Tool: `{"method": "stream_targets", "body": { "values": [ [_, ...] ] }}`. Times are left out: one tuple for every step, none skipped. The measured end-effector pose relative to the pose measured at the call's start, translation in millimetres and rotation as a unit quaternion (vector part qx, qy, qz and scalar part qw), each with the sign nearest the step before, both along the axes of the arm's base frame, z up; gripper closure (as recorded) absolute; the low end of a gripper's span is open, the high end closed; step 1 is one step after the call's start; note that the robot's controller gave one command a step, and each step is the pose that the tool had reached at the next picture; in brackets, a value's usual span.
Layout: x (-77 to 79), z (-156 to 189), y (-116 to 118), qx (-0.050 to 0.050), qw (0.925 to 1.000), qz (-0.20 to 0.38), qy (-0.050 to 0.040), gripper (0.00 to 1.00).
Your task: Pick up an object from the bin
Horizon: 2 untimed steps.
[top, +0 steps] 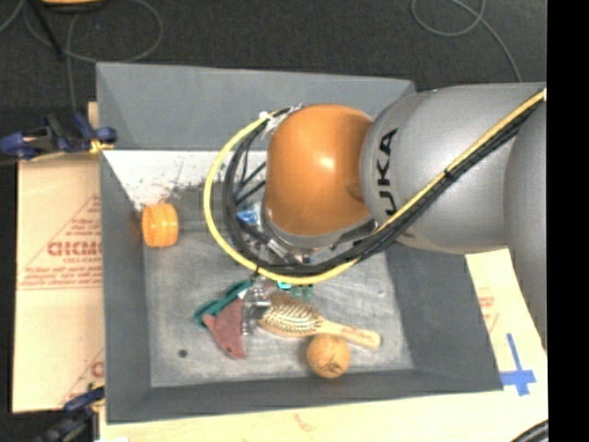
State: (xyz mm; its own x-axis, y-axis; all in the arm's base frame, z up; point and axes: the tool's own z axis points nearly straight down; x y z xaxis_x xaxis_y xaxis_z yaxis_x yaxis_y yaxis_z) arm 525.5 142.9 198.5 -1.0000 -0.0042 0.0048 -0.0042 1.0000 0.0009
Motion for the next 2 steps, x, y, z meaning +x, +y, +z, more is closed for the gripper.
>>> {"method": "stream_targets", "body": {
  "values": [
    [1.8, 4, -1, 0.001, 1.0, -0.002, -0.0038, 0.0],
    [9.7, -53, 2, 0.0, 0.9998, 0.016, -0.007, 0.0]
  ]
}}
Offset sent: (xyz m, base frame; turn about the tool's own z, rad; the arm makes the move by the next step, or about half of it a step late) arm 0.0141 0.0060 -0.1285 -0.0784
